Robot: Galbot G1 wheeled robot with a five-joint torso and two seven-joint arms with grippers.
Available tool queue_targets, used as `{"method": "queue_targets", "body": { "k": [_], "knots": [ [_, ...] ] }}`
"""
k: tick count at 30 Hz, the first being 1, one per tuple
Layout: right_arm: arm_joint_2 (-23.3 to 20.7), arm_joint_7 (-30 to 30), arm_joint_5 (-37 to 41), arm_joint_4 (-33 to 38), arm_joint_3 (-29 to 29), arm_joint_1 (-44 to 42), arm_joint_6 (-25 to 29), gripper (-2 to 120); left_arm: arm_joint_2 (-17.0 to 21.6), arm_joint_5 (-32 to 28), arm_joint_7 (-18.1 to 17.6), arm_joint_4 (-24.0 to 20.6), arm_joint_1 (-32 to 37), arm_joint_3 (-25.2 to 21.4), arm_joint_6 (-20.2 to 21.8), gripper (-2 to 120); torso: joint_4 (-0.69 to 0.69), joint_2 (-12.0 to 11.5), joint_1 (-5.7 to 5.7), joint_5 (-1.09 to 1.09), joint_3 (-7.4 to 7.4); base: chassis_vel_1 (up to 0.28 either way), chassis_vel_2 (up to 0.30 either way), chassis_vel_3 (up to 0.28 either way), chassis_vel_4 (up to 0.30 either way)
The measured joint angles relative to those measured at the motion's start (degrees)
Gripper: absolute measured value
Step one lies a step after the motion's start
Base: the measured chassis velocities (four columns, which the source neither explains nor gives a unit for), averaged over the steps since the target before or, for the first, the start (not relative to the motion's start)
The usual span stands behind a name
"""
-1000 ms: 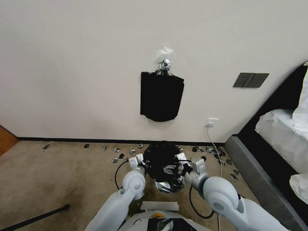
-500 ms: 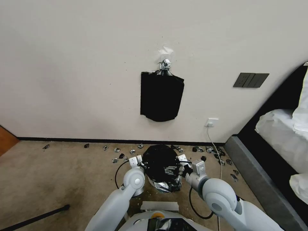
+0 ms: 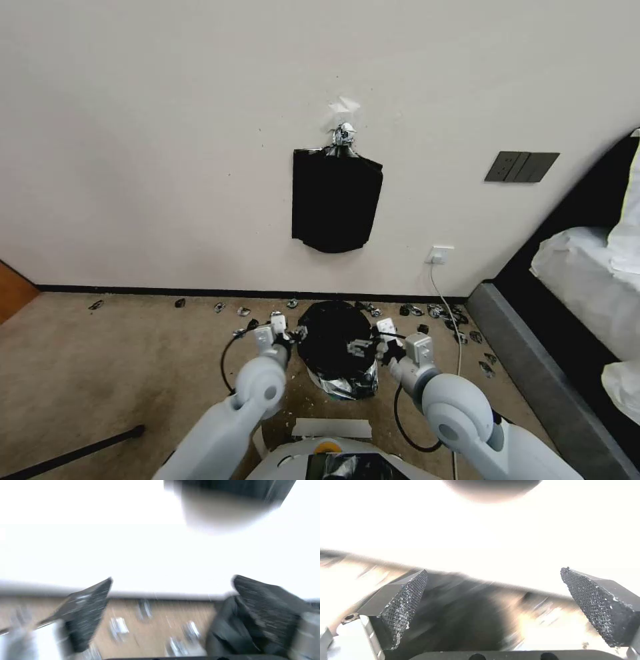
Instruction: Place a trash bag onto the trash bin.
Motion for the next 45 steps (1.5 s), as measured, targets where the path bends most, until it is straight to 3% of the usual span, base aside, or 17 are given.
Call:
{"method": "queue_targets", "body": {
  "k": [2,3,4,6,8,10,12,45],
  "knots": [
    [5.96,-2.44,-7.54,-3.78,5.20,-5.51,10.44,100,-2.93,8.75,5.56,0.57,7.03,-5.39,-8.87,100,-0.01,0.00,0.00,-0.01,0.00,0.000,0.000,0.000,0.000],
    [5.96,-2.44,-7.54,-3.78,5.20,-5.51,10.44,100,-2.93,8.75,5.56,0.57,7.03,-5.39,-8.87,100,-0.01,0.00,0.00,-0.01,0.00,0.000,0.000,0.000,0.000],
    [8.71,-3.23,-10.17,-4.82,7.06,-8.19,14.60,100,-4.64,13.09,7.55,0.80,10.41,-7.91,-13.04,100,0.00,0.00,0.00,-0.03,-0.01,0.000,0.000,0.000,0.000],
    [10.12,-3.44,-11.52,-5.30,7.77,-9.79,16.56,100,-5.57,14.89,8.30,0.80,12.15,-9.19,-14.87,100,-0.01,0.00,-0.01,-0.02,-0.01,0.000,0.000,0.000,0.000],
    [14.06,-3.84,-14.56,-6.37,8.67,-14.36,22.94,100,-9.48,18.96,9.84,0.15,18.09,-12.40,-19.72,100,-0.02,0.00,0.00,-0.02,0.00,0.000,0.000,0.000,0.000],
    [15.01,-3.98,-14.96,-6.54,8.81,-15.20,24.54,100,-10.39,19.72,10.02,-0.06,19.36,-12.90,-20.75,100,0.01,0.00,-0.01,-0.03,-0.01,0.000,0.000,0.000,0.000],
    [17.81,-4.54,-15.57,-7.13,9.49,-17.40,29.39,100,-14.27,22.93,10.38,-0.14,23.44,-14.20,-24.84,100,0.02,0.00,0.00,-0.01,-0.01,0.000,0.000,0.000,0.000],
    [18.17,-4.35,-14.87,-7.11,9.46,-17.38,30.04,100,-15.28,23.05,9.70,0.45,23.78,-13.78,-25.14,100,0.00,0.00,0.00,-0.01,0.00,0.000,0.000,0.000,0.000]
  ]
}}
